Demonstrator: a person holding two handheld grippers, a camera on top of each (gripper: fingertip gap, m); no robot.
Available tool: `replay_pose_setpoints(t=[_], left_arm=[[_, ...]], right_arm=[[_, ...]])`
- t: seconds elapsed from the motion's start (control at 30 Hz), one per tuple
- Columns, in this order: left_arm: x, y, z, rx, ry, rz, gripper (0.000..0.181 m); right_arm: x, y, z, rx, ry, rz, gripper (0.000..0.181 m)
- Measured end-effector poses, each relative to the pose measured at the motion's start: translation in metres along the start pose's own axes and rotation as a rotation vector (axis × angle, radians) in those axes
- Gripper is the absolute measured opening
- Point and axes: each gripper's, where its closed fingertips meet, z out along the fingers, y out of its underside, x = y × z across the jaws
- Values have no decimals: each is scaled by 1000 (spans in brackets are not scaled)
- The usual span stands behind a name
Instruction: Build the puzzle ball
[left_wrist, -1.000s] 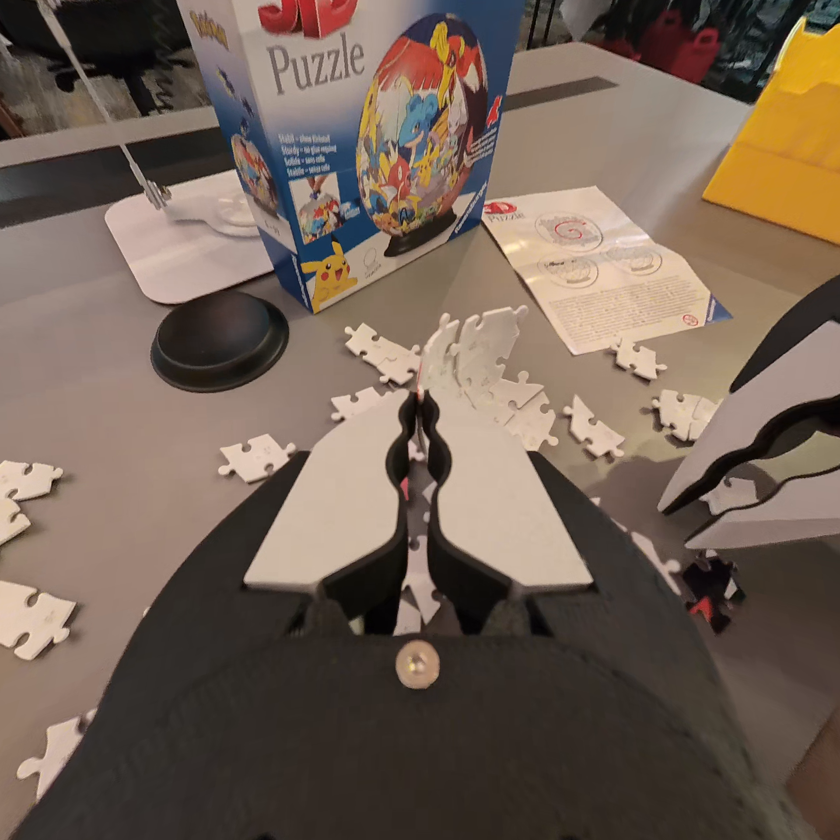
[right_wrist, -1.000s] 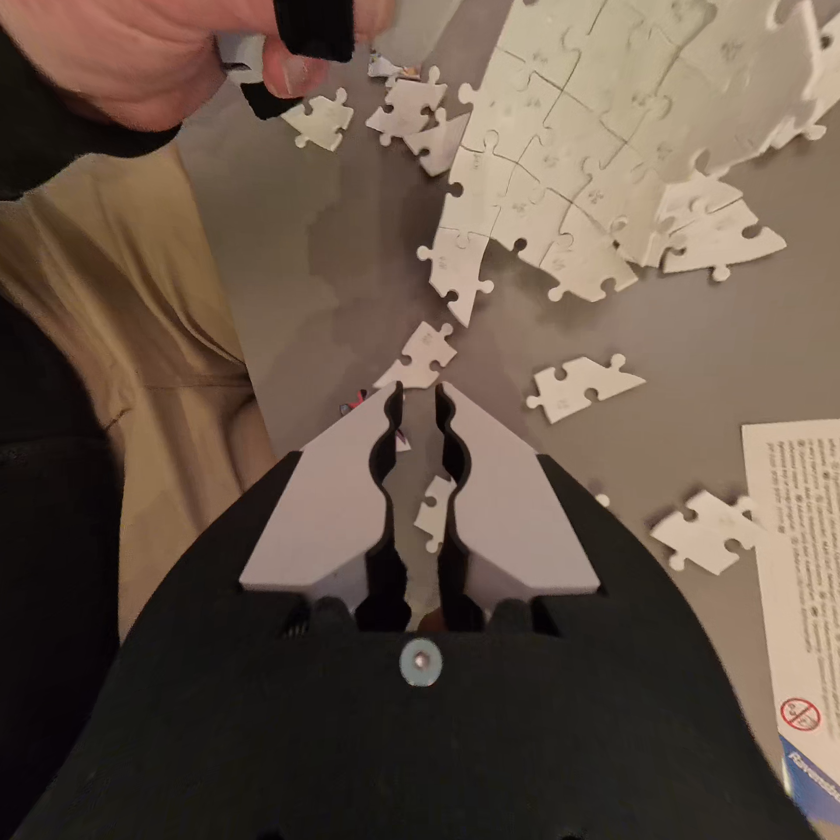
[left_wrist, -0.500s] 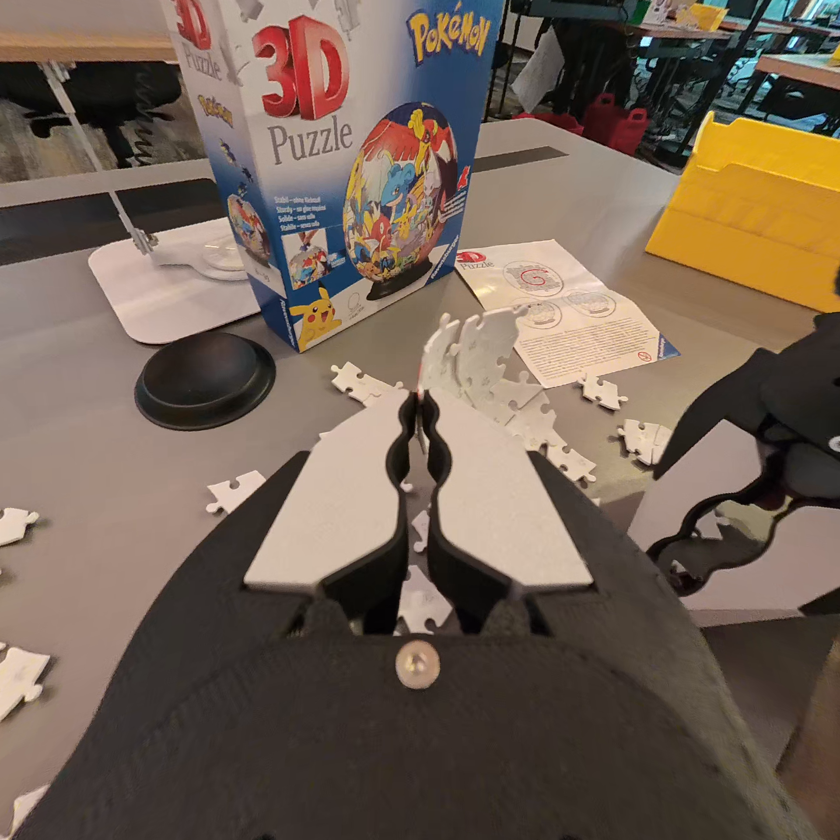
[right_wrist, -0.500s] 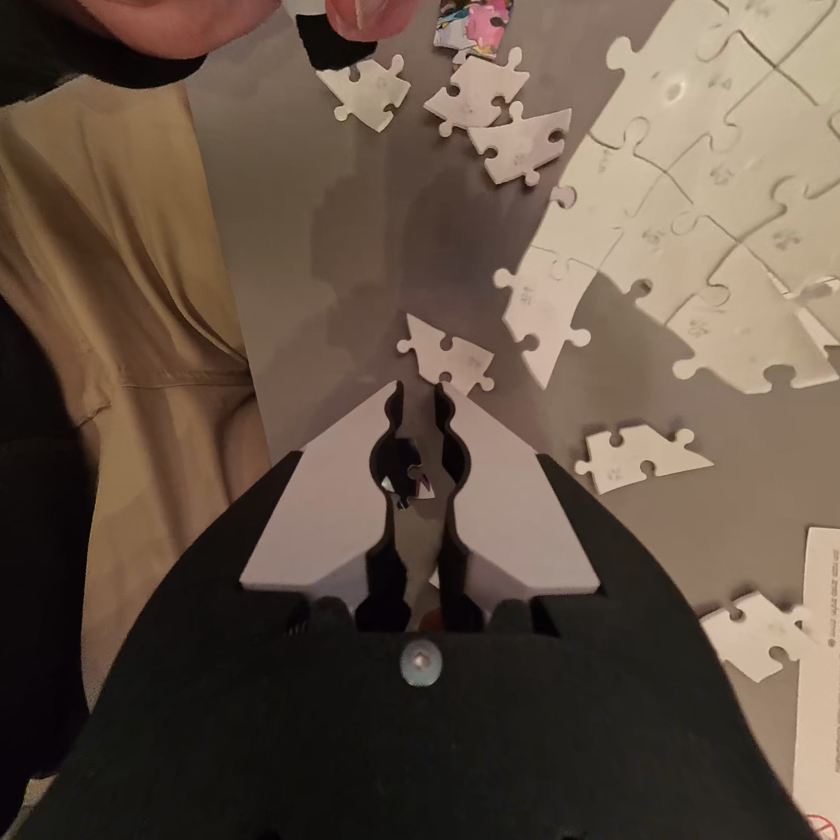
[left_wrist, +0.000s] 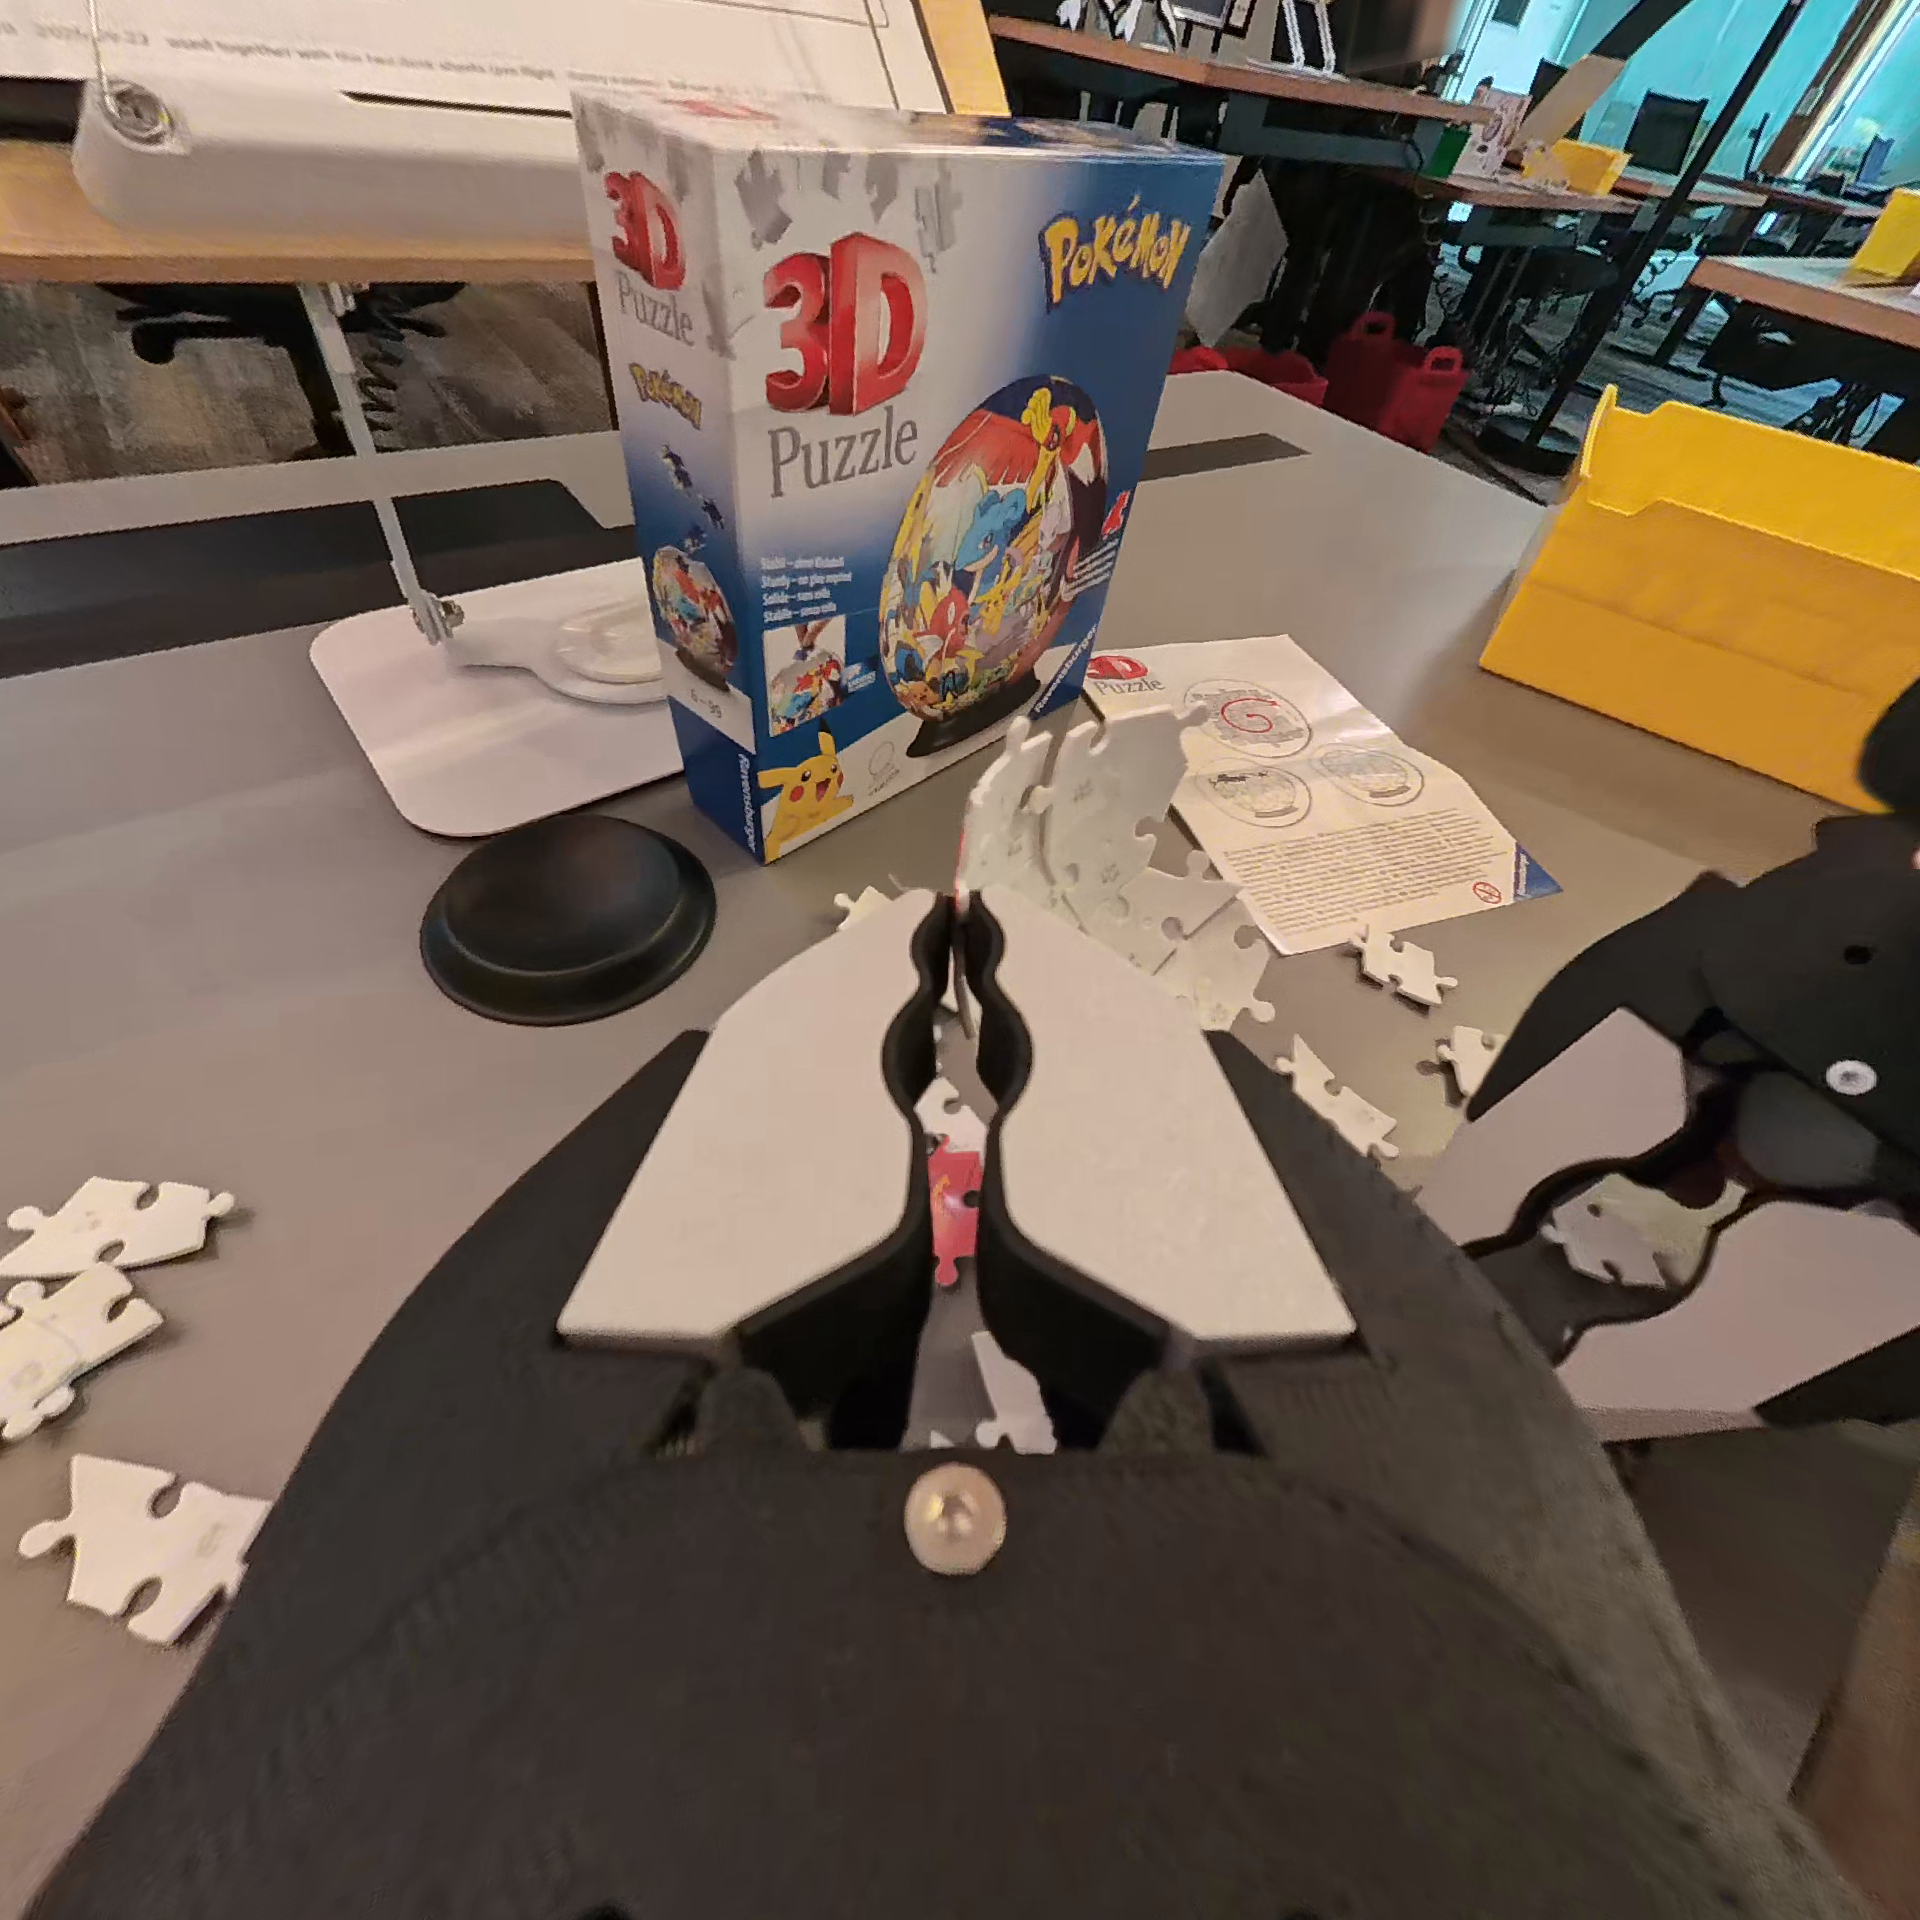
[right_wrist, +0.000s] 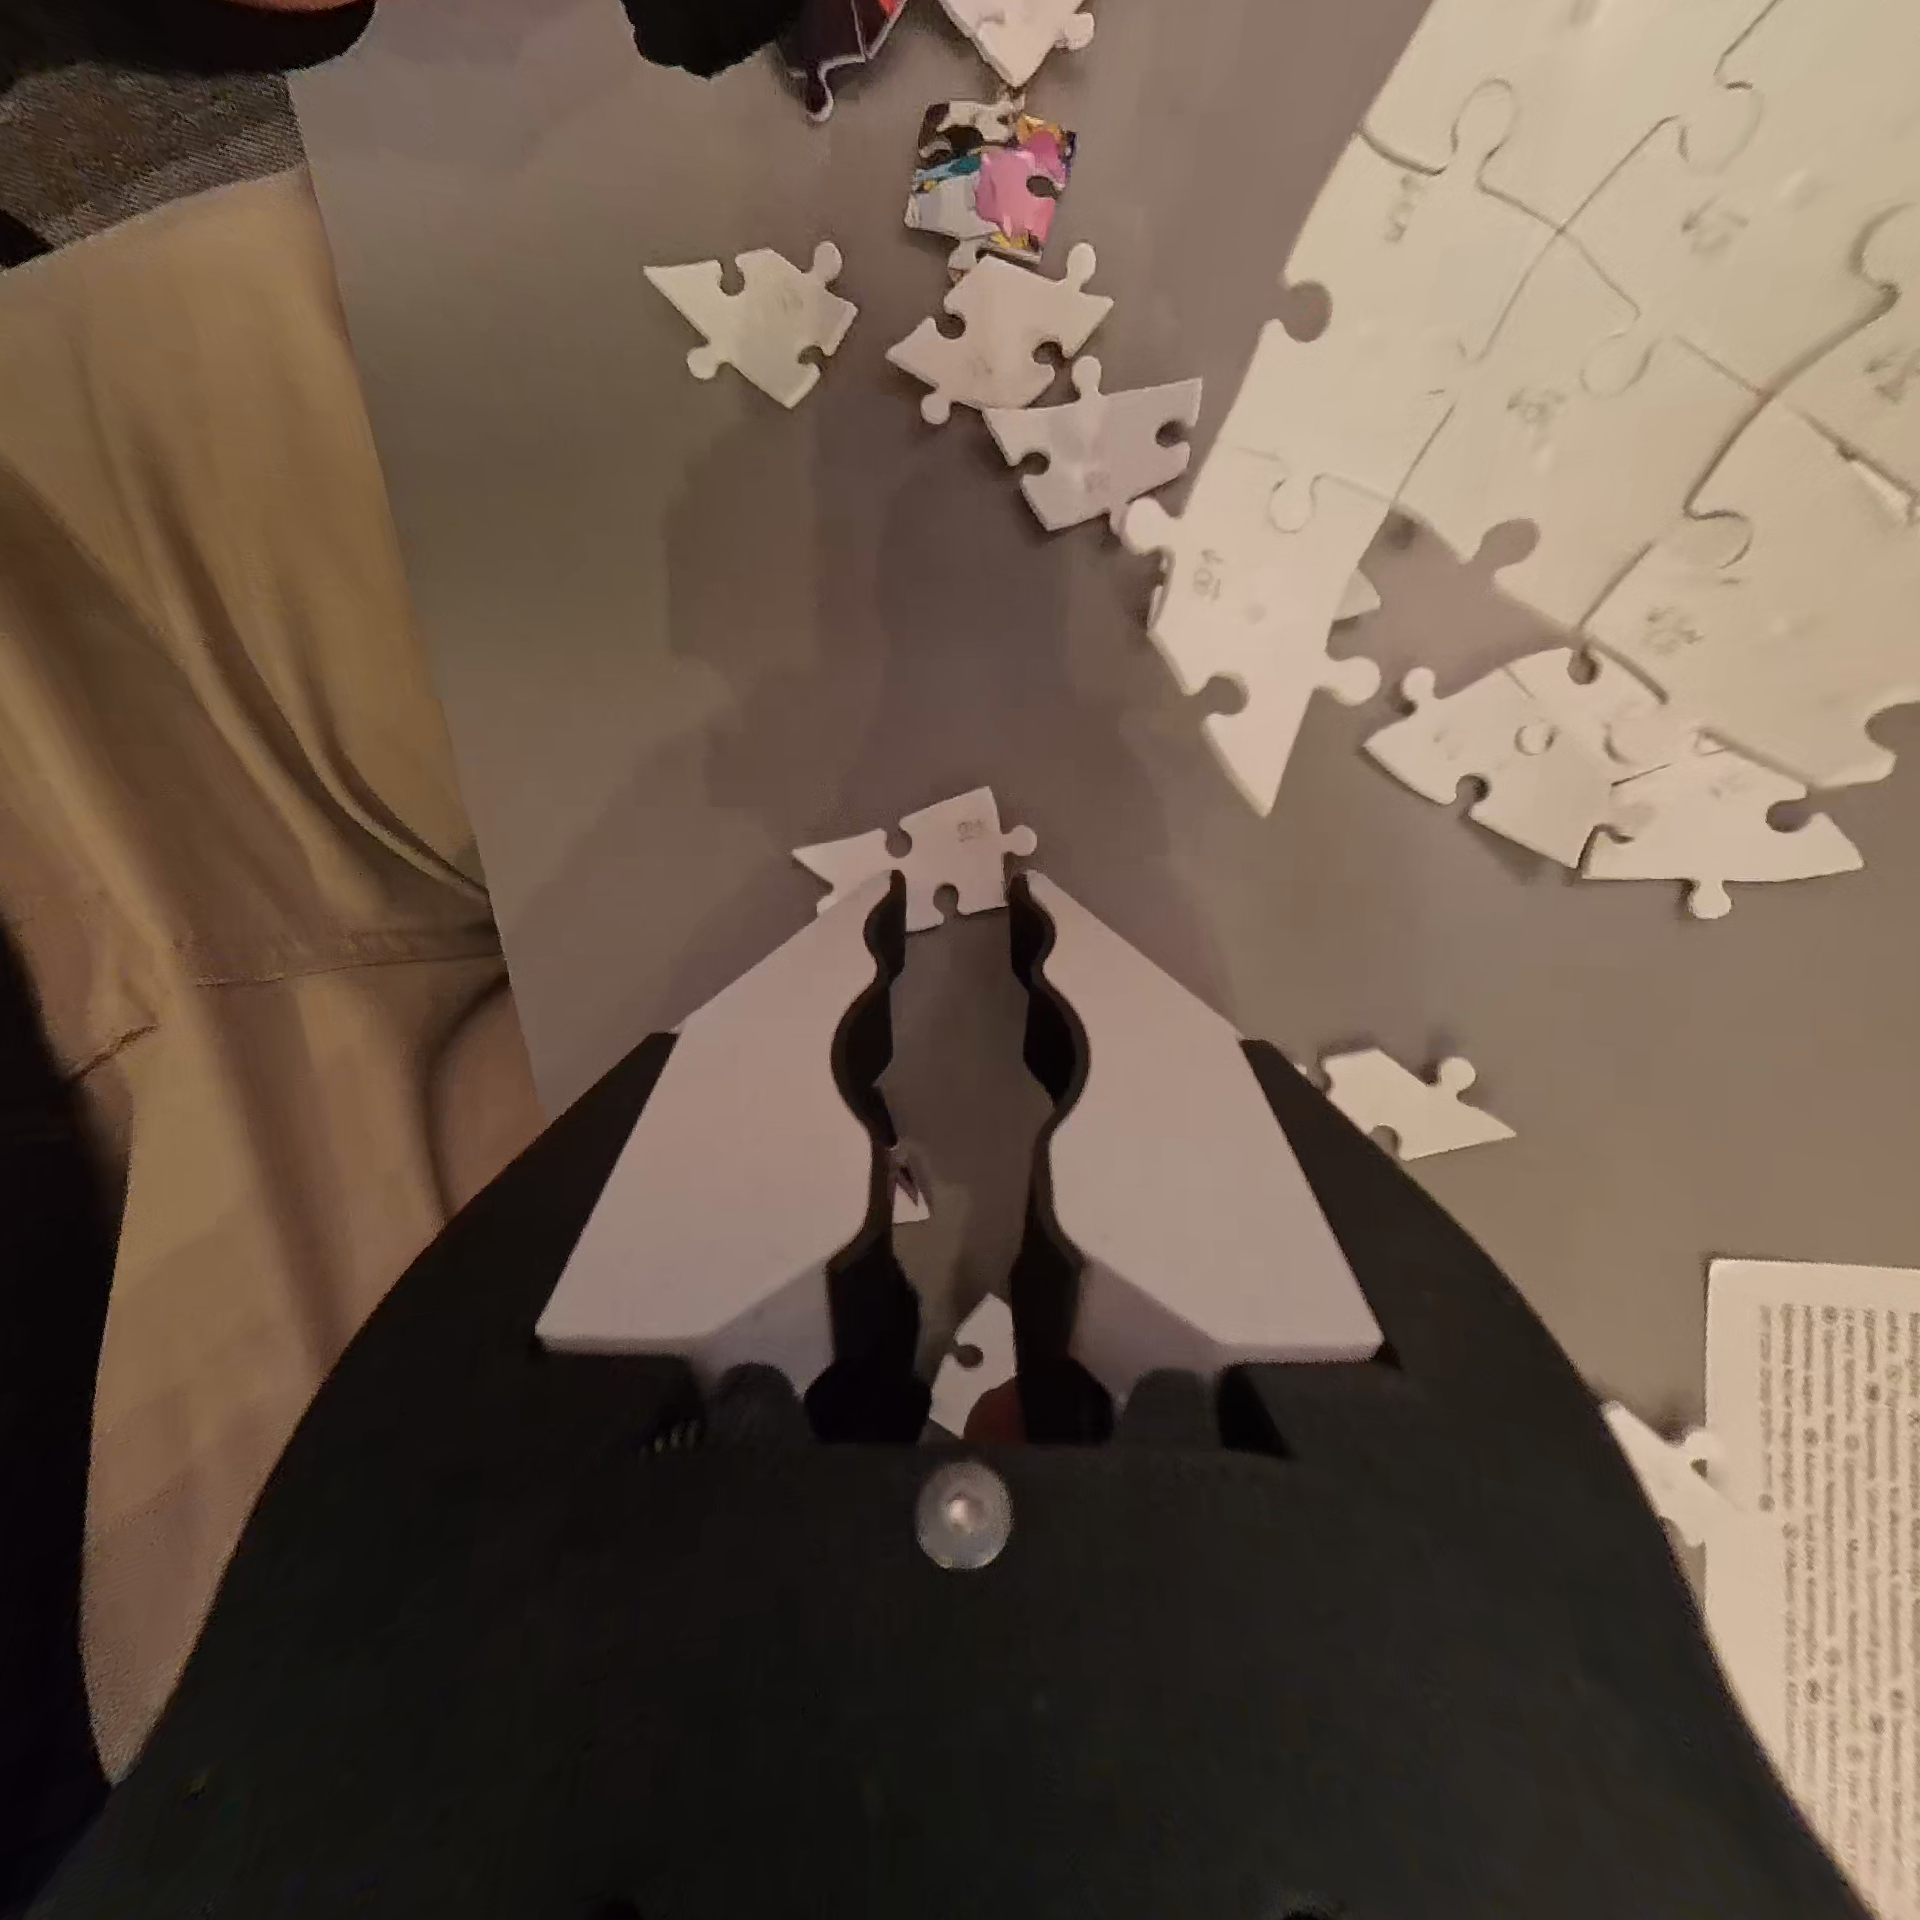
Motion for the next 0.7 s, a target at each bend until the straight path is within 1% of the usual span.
replay_pose_setpoints(t=[0.07,0.17,0.3,0.4,0.53,0.6,0.7], left_arm=[[1,3,-1,-3,1,0,2],[4,11,0,-15,-1,7,2],[17,15,5,-19,36,14,2],[33,13,9,-12,90,42,2],[53,11,15,-10,167,103,2],[65,12,17,-14,243,104,2],[78,13,18,-14,331,123,2]], right_arm=[[0,0,-7,22,-3,11,19],[0,12,-16,14,-15,36,18],[2,21,-28,4,-15,52,18],[9,18,-41,54,-15,100,19],[23,27,-59,72,5,162,23],[31,28,-70,115,10,209,24],[40,24,-85,197,5,270,30]])
